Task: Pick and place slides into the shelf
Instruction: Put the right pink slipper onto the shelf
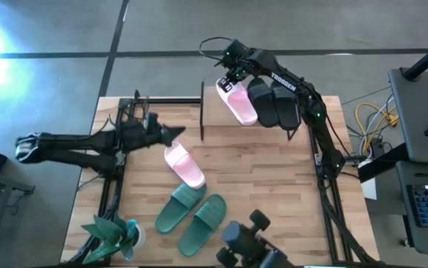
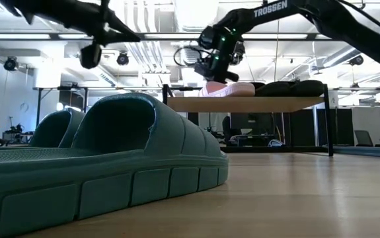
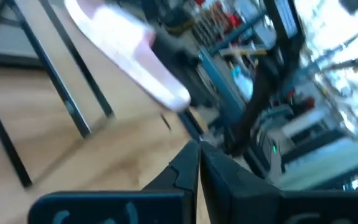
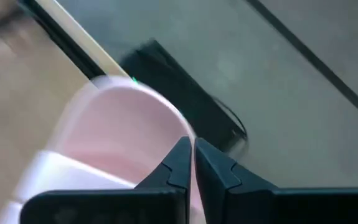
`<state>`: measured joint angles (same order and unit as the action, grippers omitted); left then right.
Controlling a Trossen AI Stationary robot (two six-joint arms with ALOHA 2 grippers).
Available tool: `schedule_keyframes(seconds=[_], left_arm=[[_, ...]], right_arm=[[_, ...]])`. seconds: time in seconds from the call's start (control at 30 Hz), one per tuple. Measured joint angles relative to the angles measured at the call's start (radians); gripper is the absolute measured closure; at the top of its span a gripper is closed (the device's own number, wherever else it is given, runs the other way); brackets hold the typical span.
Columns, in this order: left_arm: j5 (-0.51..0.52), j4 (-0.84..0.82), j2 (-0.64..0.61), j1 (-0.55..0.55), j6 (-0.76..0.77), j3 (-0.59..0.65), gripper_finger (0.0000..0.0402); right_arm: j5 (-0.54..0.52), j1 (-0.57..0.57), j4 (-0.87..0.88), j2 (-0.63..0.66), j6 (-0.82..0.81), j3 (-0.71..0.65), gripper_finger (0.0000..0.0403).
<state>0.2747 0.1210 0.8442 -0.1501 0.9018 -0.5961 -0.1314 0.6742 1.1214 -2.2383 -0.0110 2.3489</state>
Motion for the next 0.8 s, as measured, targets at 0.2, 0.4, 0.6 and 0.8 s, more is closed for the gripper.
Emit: schedule_keyframes(seconds=[0.2, 0.4, 0.6, 0.8], left_arm=[[-0.163, 0.092, 0.072, -0.158, -0.002, -0.007, 0.0402], [-0.254, 0.122, 0.150, -0.191, -0.002, -0.008, 0.0402], [-0.329, 0.159, 0.179, -0.201, -0.044, -0.013, 0.0402], [-0.343, 0.160, 0.143, -0.237, -0.139, -0.045, 0.0402]], right_arm=[[-0.001, 0.025, 0.162, 0.001, 0.062, 0.001, 0.0390], [-0.026, 0.029, 0.218, 0.012, 0.060, 0.002, 0.0390], [-0.147, 0.029, 0.211, 0.060, 0.035, 0.005, 0.0390], [0.102, 0.010, 0.069, 0.151, 0.018, 0.009, 0.0390]])
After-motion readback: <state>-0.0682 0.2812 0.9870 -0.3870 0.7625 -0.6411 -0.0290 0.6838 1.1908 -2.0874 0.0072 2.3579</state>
